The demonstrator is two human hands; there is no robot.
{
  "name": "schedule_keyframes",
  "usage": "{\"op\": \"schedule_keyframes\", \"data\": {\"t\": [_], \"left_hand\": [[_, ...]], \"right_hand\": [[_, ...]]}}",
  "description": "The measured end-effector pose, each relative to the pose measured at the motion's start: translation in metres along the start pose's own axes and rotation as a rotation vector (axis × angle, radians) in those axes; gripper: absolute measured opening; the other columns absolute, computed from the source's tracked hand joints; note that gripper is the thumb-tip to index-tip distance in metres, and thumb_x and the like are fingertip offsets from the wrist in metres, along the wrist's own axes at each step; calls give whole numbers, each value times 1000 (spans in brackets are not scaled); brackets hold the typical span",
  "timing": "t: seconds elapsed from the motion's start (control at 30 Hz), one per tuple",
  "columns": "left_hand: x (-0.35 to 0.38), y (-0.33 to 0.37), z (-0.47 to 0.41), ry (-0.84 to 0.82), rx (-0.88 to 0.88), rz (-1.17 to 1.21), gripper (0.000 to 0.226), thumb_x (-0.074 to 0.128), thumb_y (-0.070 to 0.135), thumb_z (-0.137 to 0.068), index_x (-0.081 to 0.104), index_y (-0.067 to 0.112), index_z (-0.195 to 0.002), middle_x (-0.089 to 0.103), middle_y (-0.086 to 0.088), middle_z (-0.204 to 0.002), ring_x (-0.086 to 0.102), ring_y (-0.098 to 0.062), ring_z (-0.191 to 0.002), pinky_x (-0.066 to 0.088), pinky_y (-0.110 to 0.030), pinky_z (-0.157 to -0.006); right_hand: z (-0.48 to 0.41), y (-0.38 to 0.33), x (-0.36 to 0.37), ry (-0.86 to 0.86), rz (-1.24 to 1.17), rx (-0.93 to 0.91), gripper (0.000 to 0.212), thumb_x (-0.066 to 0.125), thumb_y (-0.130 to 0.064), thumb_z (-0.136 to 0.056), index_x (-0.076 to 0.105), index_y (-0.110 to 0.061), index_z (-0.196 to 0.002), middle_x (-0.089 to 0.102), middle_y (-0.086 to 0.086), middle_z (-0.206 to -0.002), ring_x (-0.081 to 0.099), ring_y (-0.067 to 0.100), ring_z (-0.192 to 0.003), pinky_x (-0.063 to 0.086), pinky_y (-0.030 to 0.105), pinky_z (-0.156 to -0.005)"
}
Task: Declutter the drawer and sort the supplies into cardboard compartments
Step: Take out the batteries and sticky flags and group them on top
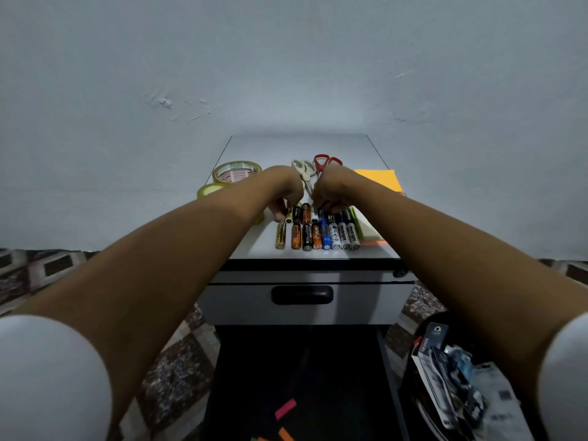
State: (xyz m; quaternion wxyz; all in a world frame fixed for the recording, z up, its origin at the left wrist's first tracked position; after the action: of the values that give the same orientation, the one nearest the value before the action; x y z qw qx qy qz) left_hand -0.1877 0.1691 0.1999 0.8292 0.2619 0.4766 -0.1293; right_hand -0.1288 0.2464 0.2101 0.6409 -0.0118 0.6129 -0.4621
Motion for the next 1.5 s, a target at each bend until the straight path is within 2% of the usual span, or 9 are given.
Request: {"op": "schedule_keyframes", "data": {"t": [0.1,0.23,0.37,0.53,0.67,0.77,0.87,1.0,1.5], "left_hand": [[-3,2,3,22,-6,14,33,40,1,-98,43,-15,-127,63,-25,-114,63,-23,-69,53,-36,-90],[-9,6,11,58,0,39,29,41,-1,-97,47,-15,-121,62,-26,-114,66,-30,-101,54,-36,-88],[-21,10,26,147,59,84,26,46,2,-95,54,-12,-116,64,-25,-111,67,-31,-96,55,-39,-86],[-27,0,55,261,163,164,24,46,3,-94,57,-6,-114,66,-23,-101,67,-31,-79,57,-33,-63],[-13,-22,78,337,235,146,25,49,4,-93,62,-2,-114,65,-17,-109,66,-29,-83,56,-30,-67],[5,-38,91,385,294,65,32,53,8,-92,59,5,-122,61,-12,-124,60,-24,-105,46,-25,-82],[24,-46,97,336,349,38,40,57,14,-91,54,7,-130,60,-11,-126,56,-22,-113,43,-24,-88],[27,-48,100,373,408,137,38,65,20,-86,61,6,-121,65,-9,-114,58,-18,-101,43,-23,-81],[29,-51,92,441,467,316,28,69,15,-83,67,9,-110,68,-10,-102,62,-20,-96,49,-29,-85]], "right_hand": [[4,-4,-3,19,29,-28,27,64,-3,-85,59,4,-111,57,11,-76,57,19,-65,48,25,-55],[10,-8,-12,63,22,-62,23,64,-3,-85,61,6,-106,59,14,-76,60,23,-70,51,27,-60],[21,-10,-18,94,13,-101,25,65,-3,-84,63,8,-107,60,15,-76,61,24,-69,54,30,-66],[44,-10,-19,135,65,-187,27,66,-5,-83,63,7,-108,67,21,-102,64,28,-82,55,39,-77],[75,-10,-7,174,170,-329,22,66,-9,-85,69,-1,-105,67,11,-110,62,21,-98,48,28,-81],[92,-5,8,178,279,-400,21,62,-14,-88,70,-5,-105,68,11,-110,61,21,-102,43,34,-98],[99,1,17,247,401,-443,25,59,-18,-88,69,-4,-106,64,19,-107,59,29,-99,47,38,-89],[99,10,26,277,490,-454,26,58,-18,-87,67,-7,-109,57,17,-110,55,31,-100,46,34,-81],[99,13,30,335,543,-493,26,54,-20,-90,65,-9,-111,56,16,-111,52,32,-103,48,38,-84]]}}
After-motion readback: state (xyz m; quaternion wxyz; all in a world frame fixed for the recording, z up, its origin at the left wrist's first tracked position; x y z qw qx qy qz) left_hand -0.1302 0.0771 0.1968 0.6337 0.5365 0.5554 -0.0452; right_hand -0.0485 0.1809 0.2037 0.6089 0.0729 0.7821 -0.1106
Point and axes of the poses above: each hand's wrist, its own z-axis away from the middle knuckle, its own x-axis out of the palm, y = z × x, the point moved 9 cm from there along -z, towards the middle knuckle
